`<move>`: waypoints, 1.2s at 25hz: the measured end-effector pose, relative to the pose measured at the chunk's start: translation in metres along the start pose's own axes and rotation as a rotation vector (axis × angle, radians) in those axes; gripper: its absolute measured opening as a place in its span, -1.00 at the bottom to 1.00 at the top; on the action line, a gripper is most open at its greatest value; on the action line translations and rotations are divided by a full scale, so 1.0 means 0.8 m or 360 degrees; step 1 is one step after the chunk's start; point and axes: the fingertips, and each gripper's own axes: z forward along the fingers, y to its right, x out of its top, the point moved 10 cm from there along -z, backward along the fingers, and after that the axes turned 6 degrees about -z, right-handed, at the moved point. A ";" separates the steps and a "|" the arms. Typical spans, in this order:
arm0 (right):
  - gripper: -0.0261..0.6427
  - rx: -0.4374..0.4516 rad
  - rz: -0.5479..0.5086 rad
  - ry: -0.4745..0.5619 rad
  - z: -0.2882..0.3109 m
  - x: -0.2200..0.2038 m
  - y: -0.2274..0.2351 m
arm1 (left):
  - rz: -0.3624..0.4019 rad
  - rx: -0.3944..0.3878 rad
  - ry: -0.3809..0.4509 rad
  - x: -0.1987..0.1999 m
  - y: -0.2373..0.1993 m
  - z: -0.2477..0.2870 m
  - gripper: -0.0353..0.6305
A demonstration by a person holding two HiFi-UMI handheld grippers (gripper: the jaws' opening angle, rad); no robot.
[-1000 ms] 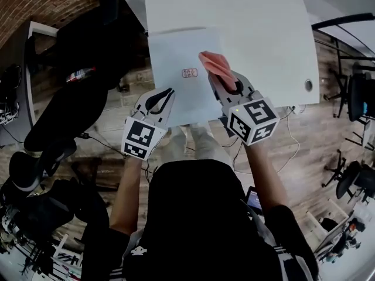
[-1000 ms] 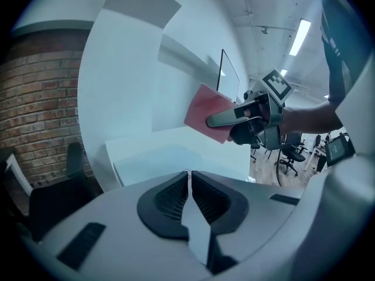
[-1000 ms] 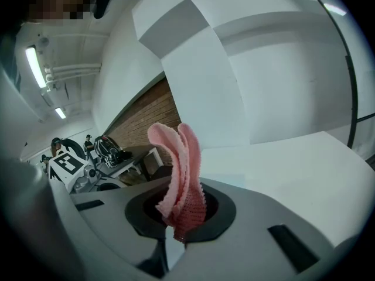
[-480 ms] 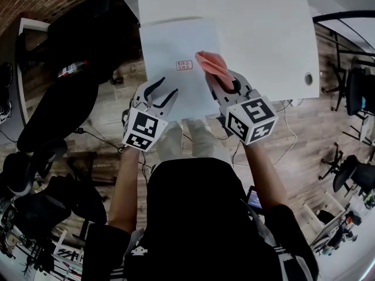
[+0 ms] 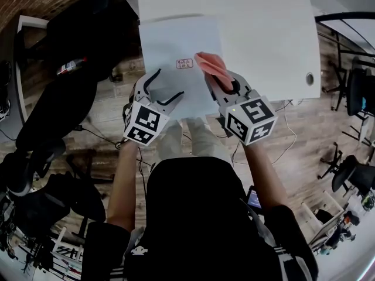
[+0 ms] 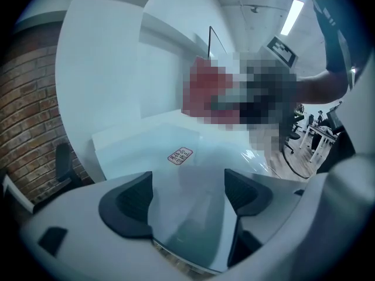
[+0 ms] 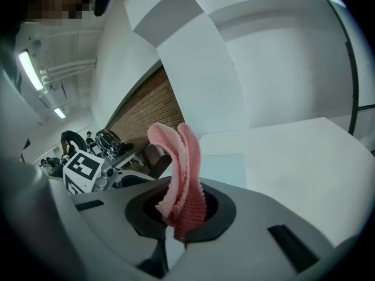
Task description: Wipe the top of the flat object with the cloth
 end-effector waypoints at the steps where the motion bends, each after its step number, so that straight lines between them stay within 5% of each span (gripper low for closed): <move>1: -0.78 -0.0002 0.0002 -0.0002 0.000 0.000 0.001 | 0.0002 0.0002 -0.0006 -0.001 -0.001 0.001 0.24; 20: -0.78 -0.0033 0.0005 -0.0085 0.005 -0.013 0.014 | 0.0095 0.0025 0.0028 -0.010 -0.002 0.005 0.24; 24: -0.78 -0.0169 -0.0150 -0.0213 0.009 -0.011 0.035 | 0.0088 0.0019 0.0022 -0.010 -0.002 0.006 0.24; 30: -0.78 -0.0182 -0.0240 -0.0409 0.030 -0.017 0.060 | 0.0090 0.0019 0.0028 -0.011 -0.003 0.006 0.24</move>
